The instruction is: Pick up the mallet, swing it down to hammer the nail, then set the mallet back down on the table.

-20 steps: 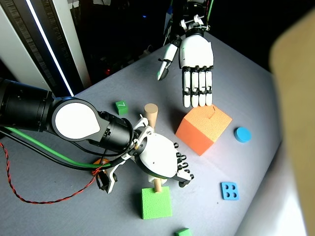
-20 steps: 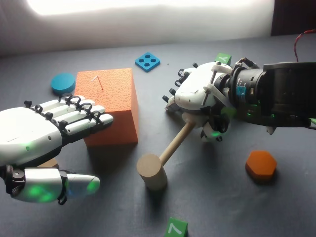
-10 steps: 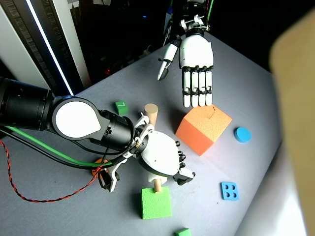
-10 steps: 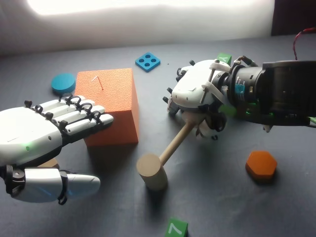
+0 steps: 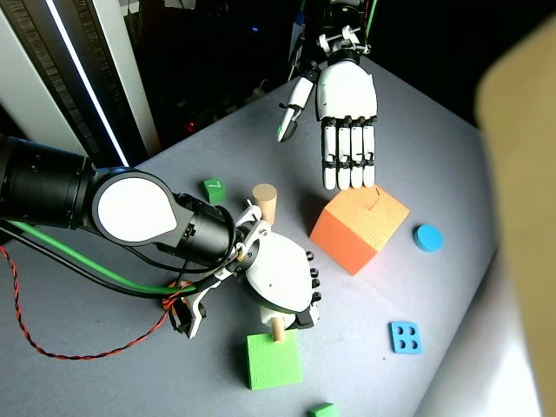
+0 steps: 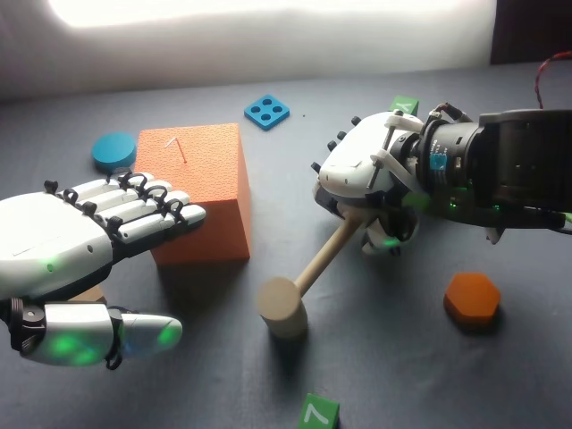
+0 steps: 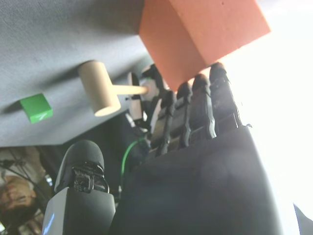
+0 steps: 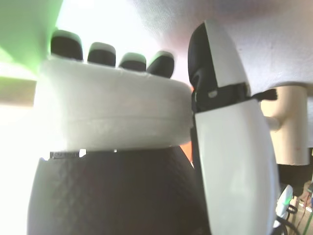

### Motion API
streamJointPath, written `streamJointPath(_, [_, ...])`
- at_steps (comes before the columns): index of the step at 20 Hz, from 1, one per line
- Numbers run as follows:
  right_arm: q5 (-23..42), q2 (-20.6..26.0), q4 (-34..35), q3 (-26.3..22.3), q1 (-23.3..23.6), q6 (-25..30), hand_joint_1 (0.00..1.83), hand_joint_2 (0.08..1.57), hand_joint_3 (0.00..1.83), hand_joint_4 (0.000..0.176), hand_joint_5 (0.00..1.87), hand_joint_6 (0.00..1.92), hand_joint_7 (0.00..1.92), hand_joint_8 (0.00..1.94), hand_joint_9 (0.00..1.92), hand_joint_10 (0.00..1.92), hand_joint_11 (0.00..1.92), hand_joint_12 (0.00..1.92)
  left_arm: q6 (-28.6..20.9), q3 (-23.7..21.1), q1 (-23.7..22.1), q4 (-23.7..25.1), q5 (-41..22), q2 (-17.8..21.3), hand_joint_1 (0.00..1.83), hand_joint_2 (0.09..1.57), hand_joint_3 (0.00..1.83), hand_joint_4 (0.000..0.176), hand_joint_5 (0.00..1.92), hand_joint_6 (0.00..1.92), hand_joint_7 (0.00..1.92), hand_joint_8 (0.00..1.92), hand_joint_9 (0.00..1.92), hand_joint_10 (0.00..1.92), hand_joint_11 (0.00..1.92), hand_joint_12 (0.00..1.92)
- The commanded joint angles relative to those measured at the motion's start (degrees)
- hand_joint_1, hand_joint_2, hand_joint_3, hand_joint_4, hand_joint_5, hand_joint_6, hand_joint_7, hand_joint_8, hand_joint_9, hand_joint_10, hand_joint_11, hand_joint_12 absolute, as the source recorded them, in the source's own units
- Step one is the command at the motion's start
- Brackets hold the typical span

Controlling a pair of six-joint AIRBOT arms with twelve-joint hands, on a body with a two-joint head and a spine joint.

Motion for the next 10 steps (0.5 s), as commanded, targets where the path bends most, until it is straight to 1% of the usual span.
streamJointPath(1, [2.5, 0.6, -1.3, -0.4, 0.4, -0.4, 0.98, 1.07, 0.00, 0.000, 0.70, 1.92, 0.84, 1.94, 0.89, 1.92, 1.00, 1.92, -0.3, -0.3, -0.5, 0.0, -3.4, -0.1, 0.00, 1.23, 0.00, 0.000, 0.01, 0.00, 0.06, 0.01, 0.07, 0.01, 0.05, 0.03])
streamJointPath(2, [2.4, 0.7, -1.3, -0.6, 0.5, -0.5, 0.99, 1.07, 0.00, 0.000, 0.75, 1.92, 0.90, 1.94, 0.96, 1.92, 1.10, 1.92, -0.3, -0.3, -0.5, 0.0, -3.4, -0.1, 0.00, 1.24, 0.00, 0.000, 0.00, 0.00, 0.05, 0.00, 0.06, 0.01, 0.04, 0.03])
streamJointPath(4, [2.4, 1.1, -1.3, -1.2, 0.7, -0.6, 0.94, 1.11, 0.01, 0.000, 0.97, 1.92, 1.10, 1.94, 1.16, 1.92, 1.30, 1.92, -0.3, -0.3, -0.5, 0.0, -3.4, -0.1, 0.00, 1.24, 0.00, 0.000, 0.01, 0.00, 0.06, 0.01, 0.08, 0.01, 0.05, 0.04])
streamJointPath(5, [2.2, 1.5, -1.3, -1.8, 0.9, -0.6, 0.93, 1.12, 0.01, 0.000, 1.04, 1.92, 1.16, 1.94, 1.22, 1.92, 1.38, 1.92, -0.3, -0.3, -0.5, 0.0, -3.4, -0.1, 0.00, 1.24, 0.00, 0.000, 0.02, 0.01, 0.08, 0.01, 0.10, 0.02, 0.07, 0.06])
streamJointPath(6, [2.1, 1.8, -1.3, -2.1, 1.0, -0.6, 0.89, 1.15, 0.01, 0.000, 1.14, 1.92, 1.26, 1.94, 1.33, 1.92, 1.53, 1.92, -0.3, -0.3, -0.5, 0.0, -3.4, -0.1, 0.00, 1.23, 0.00, 0.000, 0.01, 0.00, 0.07, 0.01, 0.10, 0.01, 0.06, 0.06])
streamJointPath(7, [1.9, 2.1, -1.3, -2.7, 1.1, -0.7, 0.78, 1.24, 0.02, 0.000, 1.24, 1.92, 1.39, 1.94, 1.47, 1.92, 1.70, 1.92, -0.3, -0.3, -0.4, 0.0, -3.4, -0.1, 0.00, 1.24, 0.00, 0.000, 0.01, 0.00, 0.07, 0.01, 0.10, 0.01, 0.06, 0.06])
streamJointPath(8, [1.7, 2.5, -1.3, -3.2, 1.2, -0.7, 0.72, 1.30, 0.02, 0.000, 1.32, 1.92, 1.48, 1.94, 1.57, 1.92, 1.80, 1.92, -0.3, -0.3, -0.4, 0.0, -3.4, -0.1, 0.00, 1.23, 0.00, 0.000, 0.00, 0.00, 0.06, 0.00, 0.09, 0.01, 0.05, 0.06])
streamJointPath(9, [1.5, 2.9, -1.3, -3.8, 1.3, -0.9, 0.67, 1.36, 0.01, 0.000, 1.36, 1.92, 1.54, 1.94, 1.64, 1.92, 1.86, 1.92, -0.3, -0.3, -0.4, 0.0, -3.4, -0.1, 0.00, 1.23, 0.00, 0.000, 0.02, 0.00, 0.10, 0.01, 0.14, 0.00, 0.01, 0.25])
streamJointPath(10, [1.3, 3.3, -1.3, -4.5, 1.4, -1.0, 0.62, 1.39, 0.02, 0.000, 1.37, 1.92, 1.56, 1.94, 1.67, 1.92, 1.87, 1.92, -0.3, -0.3, -0.4, 0.0, -3.4, -0.1, 0.00, 1.23, 0.00, 0.000, 0.02, 0.00, 0.11, 0.01, 0.14, 0.00, 0.00, 0.29])
